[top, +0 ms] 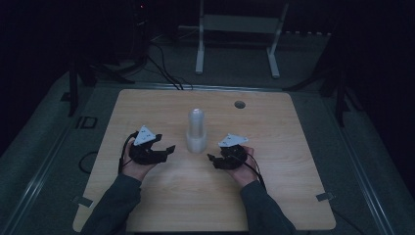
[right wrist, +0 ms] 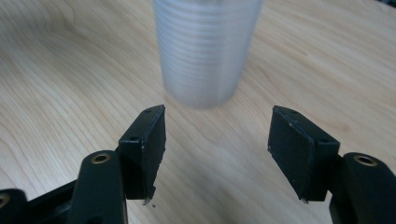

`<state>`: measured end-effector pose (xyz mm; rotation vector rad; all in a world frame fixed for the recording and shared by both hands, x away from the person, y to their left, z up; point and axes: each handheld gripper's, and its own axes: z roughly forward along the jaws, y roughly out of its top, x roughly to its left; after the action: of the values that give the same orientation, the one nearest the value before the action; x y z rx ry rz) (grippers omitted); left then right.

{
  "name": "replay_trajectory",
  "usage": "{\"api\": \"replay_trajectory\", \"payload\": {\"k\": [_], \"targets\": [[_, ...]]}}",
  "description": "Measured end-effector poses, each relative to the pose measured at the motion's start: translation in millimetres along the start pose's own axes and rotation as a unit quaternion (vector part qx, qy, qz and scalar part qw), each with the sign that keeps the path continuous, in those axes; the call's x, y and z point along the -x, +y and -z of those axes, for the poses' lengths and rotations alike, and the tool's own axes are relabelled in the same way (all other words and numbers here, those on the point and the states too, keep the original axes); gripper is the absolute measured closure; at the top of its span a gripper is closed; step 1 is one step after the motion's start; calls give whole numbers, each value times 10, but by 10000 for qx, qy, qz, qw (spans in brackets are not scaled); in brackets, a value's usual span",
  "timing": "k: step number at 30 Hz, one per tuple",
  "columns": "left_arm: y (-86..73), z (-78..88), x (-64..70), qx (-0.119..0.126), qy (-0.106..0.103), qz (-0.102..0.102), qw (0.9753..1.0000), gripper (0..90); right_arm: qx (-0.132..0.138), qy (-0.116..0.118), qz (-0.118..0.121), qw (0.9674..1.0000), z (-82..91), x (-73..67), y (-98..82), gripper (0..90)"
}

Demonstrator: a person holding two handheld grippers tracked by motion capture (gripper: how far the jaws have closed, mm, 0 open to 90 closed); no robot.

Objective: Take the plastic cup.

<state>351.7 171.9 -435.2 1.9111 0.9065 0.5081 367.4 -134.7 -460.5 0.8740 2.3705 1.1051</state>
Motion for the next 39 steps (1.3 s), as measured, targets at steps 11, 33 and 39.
{"api": "replay_trajectory", "payload": {"k": [11, 33, 39], "targets": [[307, -41, 47, 122, -224, -227, 9994, 288, 193, 213, -148, 9995, -152, 38, 163, 365], [802, -253, 137, 278, -353, -611, 9971, 285, 466, 388, -251, 9978, -270, 62, 314, 315], [881, -339, 181, 310, -416, -649, 9965, 282, 500, 361, -224, 9978, -280, 68, 331, 314]]}}
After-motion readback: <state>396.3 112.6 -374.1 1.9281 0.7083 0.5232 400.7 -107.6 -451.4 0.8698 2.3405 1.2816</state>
